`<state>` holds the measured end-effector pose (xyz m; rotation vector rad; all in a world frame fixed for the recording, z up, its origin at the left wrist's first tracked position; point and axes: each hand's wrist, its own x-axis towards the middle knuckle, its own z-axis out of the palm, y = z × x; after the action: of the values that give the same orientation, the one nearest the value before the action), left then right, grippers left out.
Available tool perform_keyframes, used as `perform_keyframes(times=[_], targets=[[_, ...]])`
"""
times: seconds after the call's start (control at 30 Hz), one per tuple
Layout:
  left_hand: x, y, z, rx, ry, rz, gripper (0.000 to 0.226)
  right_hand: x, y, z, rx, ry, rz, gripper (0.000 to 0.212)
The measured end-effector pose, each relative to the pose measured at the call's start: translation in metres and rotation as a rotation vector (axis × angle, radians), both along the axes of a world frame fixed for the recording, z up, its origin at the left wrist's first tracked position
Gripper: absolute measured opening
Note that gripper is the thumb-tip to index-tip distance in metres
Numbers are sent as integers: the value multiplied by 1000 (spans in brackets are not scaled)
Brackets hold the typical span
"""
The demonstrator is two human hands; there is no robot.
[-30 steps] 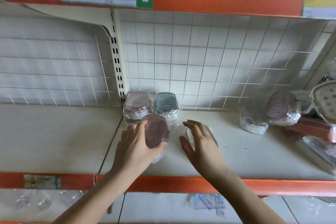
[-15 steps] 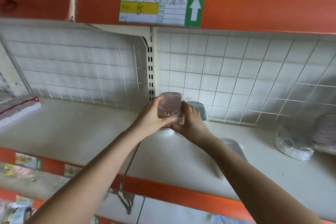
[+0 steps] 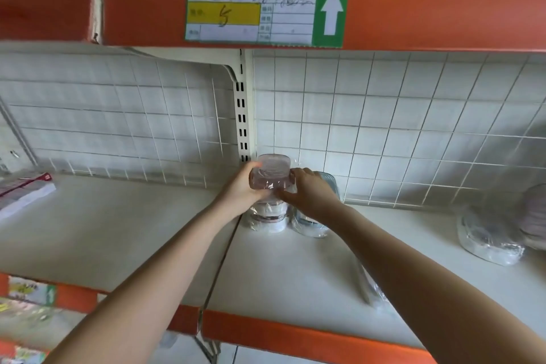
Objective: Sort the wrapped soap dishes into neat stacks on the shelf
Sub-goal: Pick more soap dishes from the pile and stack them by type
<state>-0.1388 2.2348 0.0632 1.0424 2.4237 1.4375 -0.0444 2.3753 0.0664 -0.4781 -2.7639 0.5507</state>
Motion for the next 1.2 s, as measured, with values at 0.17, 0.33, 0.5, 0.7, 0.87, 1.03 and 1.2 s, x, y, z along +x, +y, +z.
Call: perform_keyframes(times=[0.17,0.33,0.5,0.7,0.87,1.03,1.2], targets=[[-6,5,-6,6,-15,-3,61,-3,-2,0,3,-9,6,47],[-8,4,-9,-40,41,31,61,-5,-2,-2,0,-1,2,46],[7,-4,-10,-74,365,185,52,15,0,1,-73,155,-56,46],[61,4,4,228,538,114,22,91,11,-14,-96,272,-173,28],[115,35,-23,79,347,-190,22,163,19,-48,-104,219,-370,36],[152,60,-57,-300,293,-210,40,206,20,-77,-214,124,-396,74],[173,69,-63,-349,66,-216,39,223,20,-91,-321,99,-354,103]])
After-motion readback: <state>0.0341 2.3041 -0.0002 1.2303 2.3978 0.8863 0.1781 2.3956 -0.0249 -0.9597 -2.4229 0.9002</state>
